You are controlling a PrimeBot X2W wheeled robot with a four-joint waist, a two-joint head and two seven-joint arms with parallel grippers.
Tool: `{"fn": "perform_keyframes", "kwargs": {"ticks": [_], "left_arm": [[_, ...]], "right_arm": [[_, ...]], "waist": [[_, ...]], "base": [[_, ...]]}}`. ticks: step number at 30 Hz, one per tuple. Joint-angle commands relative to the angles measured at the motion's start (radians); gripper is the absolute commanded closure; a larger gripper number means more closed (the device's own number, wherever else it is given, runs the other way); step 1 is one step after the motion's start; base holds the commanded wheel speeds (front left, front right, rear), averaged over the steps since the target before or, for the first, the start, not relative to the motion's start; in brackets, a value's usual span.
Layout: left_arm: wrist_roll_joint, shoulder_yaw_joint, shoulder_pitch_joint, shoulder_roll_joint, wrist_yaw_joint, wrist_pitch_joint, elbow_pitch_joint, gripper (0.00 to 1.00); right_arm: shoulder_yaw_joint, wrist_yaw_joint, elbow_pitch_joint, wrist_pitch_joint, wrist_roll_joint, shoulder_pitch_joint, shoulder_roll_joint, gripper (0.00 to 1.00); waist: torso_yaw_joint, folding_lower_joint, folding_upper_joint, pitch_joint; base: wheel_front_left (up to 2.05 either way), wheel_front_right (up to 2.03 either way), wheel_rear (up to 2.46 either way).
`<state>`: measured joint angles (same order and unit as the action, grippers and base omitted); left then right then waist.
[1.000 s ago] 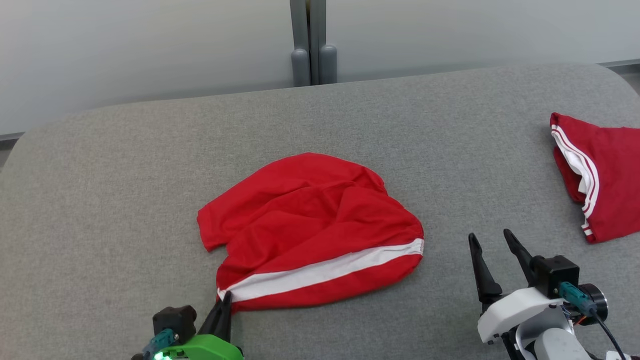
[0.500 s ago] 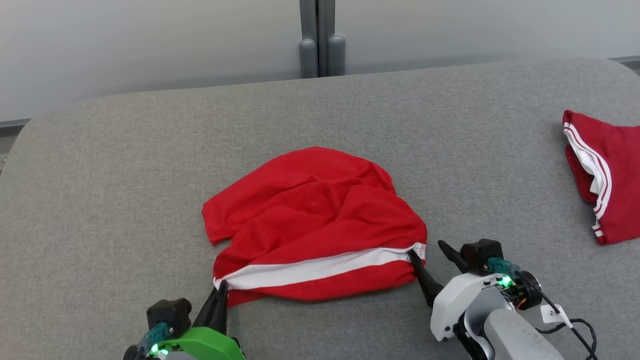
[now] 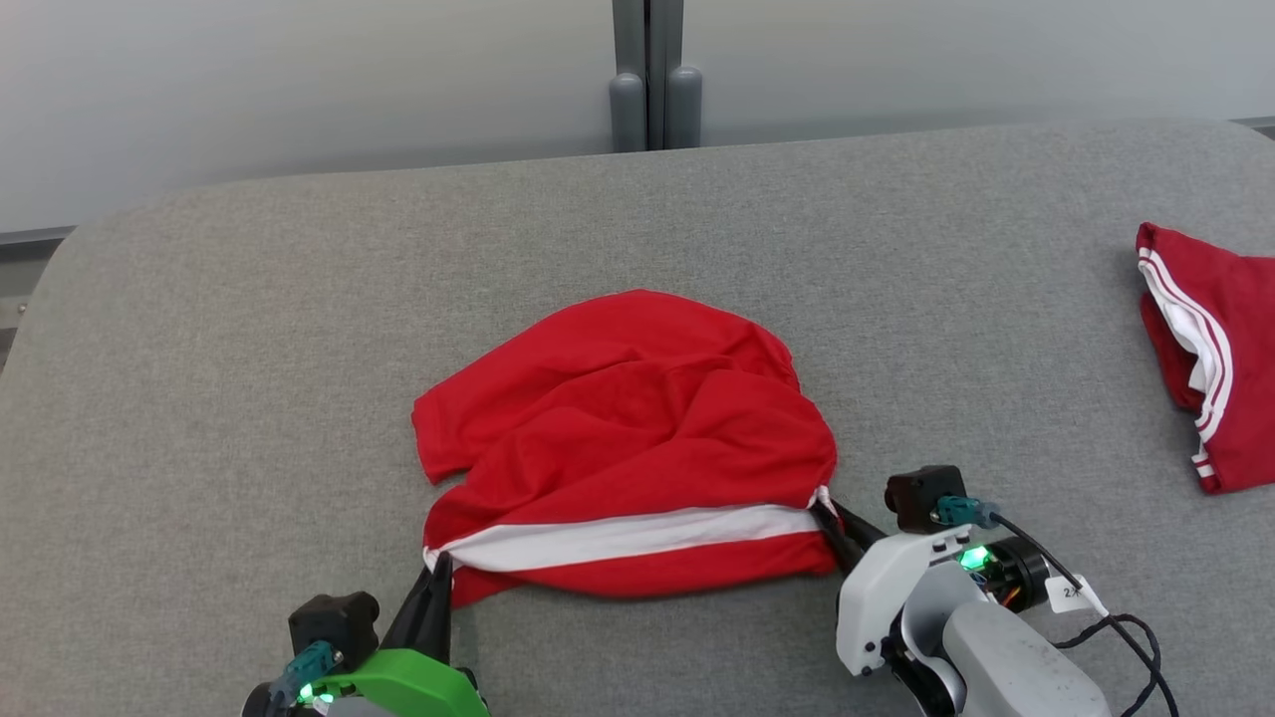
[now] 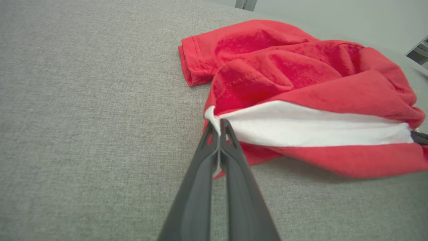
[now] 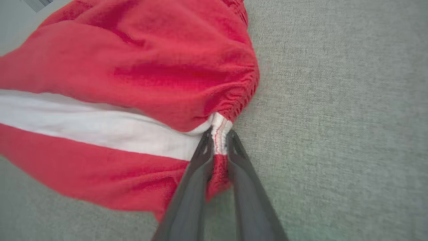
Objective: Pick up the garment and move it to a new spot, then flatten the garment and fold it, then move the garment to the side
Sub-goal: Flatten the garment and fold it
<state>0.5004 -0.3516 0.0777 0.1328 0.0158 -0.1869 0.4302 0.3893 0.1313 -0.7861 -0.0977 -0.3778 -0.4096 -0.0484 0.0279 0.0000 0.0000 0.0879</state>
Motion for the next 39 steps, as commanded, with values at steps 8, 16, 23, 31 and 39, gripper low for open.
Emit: {"fn": "perform_keyframes", "kwargs": {"ticks": [8, 16, 23, 31, 39], "left_arm": [[0.009, 0.003, 0.04, 0.019, 0.012, -0.027, -0.066, 1.0], [0.006, 0.018, 0.106, 0.057, 0.037, -0.026, -0.226, 1.0], [-0.017, 0.029, 0.207, 0.124, 0.047, 0.038, -0.42, 1.0], [-0.039, 0.035, 0.348, 0.191, 0.056, 0.145, -0.605, 1.0], [-0.006, 0.024, 0.475, 0.208, 0.079, 0.217, -0.578, 1.0]], "right_arm": [[-0.046, -0.001, 0.13, -0.025, -0.01, 0.0, -0.014, 1.0], [-0.085, -0.001, 0.407, 0.054, -0.04, 0.012, -0.071, 1.0], [-0.137, -0.001, 0.701, 0.166, -0.044, -0.014, -0.124, 1.0], [-0.214, -0.001, 0.98, 0.297, -0.028, -0.062, -0.137, 1.0], [-0.253, -0.001, 1.023, 0.38, -0.015, -0.118, -0.115, 1.0]], "waist": [[-0.02, 0.0, 0.0, -0.025], [-0.043, 0.0, 0.0, -0.081], [-0.073, 0.0, 0.0, -0.117], [-0.112, 0.0, 0.0, -0.13], [-0.131, 0.0, 0.0, -0.074]], "base": [[0.0, 0.0, 0.0], [0.0, 0.0, 0.0], [0.0, 0.0, 0.0], [0.0, 0.0, 0.0], [0.0, 0.0, 0.0]]}}
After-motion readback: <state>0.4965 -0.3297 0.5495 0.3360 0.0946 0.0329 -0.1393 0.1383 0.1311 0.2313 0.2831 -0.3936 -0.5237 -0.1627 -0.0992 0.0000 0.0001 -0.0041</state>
